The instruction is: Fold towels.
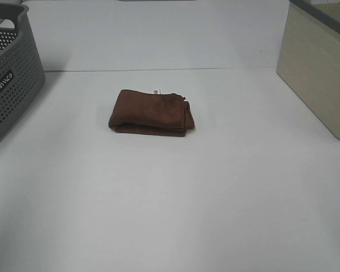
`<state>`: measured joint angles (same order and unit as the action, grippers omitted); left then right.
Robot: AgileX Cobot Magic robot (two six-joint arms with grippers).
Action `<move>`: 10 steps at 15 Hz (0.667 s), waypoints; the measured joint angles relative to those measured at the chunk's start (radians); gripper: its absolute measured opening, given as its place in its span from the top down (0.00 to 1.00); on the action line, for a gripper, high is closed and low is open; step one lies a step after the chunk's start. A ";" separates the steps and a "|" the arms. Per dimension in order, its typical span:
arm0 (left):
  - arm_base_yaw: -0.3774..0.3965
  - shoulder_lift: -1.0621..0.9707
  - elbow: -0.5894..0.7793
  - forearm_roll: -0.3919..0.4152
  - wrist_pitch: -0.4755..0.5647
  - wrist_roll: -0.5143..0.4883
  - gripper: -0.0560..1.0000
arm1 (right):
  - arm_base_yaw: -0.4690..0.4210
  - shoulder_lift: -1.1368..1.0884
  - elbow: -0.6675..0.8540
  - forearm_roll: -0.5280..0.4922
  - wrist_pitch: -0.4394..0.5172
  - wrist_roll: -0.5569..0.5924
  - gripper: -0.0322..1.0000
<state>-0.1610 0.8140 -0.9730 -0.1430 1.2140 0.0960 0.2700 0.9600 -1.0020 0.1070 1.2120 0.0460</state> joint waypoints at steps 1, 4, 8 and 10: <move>0.000 -0.118 0.082 0.001 0.000 0.000 0.42 | 0.000 -0.088 0.064 0.000 -0.001 0.004 0.29; 0.000 -0.477 0.301 0.001 -0.004 0.001 0.42 | 0.000 -0.389 0.255 -0.041 0.000 0.004 0.29; 0.000 -0.749 0.423 -0.001 -0.051 0.050 0.42 | 0.000 -0.683 0.377 -0.117 -0.016 -0.014 0.29; 0.000 -0.786 0.442 -0.015 -0.090 0.085 0.42 | 0.000 -0.783 0.412 -0.119 -0.027 -0.046 0.29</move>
<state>-0.1610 0.0280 -0.5310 -0.1580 1.1240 0.1810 0.2700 0.1770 -0.5900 -0.0120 1.1850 0.0000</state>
